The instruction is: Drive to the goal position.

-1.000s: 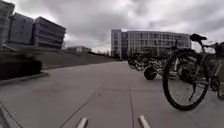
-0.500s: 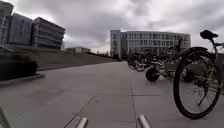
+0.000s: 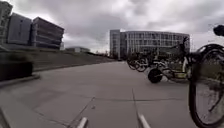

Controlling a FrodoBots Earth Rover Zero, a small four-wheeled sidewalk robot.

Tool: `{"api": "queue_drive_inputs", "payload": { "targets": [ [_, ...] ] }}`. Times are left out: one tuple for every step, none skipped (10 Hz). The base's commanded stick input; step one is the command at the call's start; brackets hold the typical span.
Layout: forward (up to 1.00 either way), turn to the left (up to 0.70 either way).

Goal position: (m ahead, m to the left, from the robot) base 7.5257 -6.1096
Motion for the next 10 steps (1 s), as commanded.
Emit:
{"api": "queue_drive_inputs", "payload": {
  "targets": [
    [0.5, 0.0],
    [0.5, 0.0],
    [0.5, 0.0],
    [0.5, 0.0],
    [0.5, 0.0],
    [0.5, 0.0],
    [0.5, 0.0],
    [0.5, 0.0],
    [0.5, 0.0],
    [0.5, 0.0]
  ]
}}
